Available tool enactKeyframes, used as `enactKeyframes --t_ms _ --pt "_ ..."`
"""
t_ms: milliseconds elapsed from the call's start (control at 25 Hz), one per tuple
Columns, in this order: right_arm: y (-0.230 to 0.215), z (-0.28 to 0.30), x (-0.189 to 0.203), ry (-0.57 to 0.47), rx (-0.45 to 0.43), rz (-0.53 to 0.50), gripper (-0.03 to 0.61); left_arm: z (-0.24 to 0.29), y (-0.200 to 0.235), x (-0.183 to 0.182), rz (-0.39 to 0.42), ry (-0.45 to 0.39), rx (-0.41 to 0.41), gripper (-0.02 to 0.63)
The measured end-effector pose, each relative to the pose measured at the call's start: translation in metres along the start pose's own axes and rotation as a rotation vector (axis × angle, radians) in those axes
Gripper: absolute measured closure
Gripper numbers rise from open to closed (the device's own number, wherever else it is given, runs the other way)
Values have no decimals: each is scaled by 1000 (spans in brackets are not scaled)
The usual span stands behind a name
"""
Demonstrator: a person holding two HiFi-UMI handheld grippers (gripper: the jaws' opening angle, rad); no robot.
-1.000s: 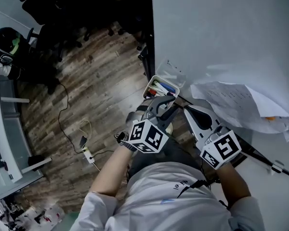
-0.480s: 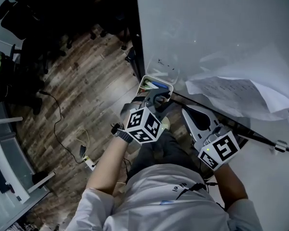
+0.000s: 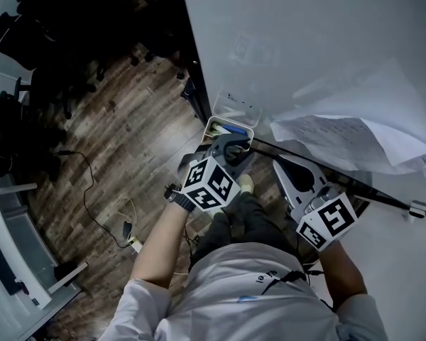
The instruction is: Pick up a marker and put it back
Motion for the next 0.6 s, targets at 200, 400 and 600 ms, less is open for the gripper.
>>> enactKeyframes --t_ms 200,400,600 --pt "1 -1 -5 -12 -5 -1 566 -5 3 -1 24 -8 -50 525" --pt "1 1 -7 -15 -7 1 566 -12 0 -8 47 -31 -88 532" --pt "0 1 -7 -30 1 5 566 -29 0 -17 5 -96 -138 534"
Point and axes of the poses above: the fingertips, and each gripper's own axes: z forward along the fingers, y to its left, x out of its underside, the point moved 7 cm from there along -z, backward along the fingers, and after that the axes turned 14 degrees about y, right-handed, at the moved point
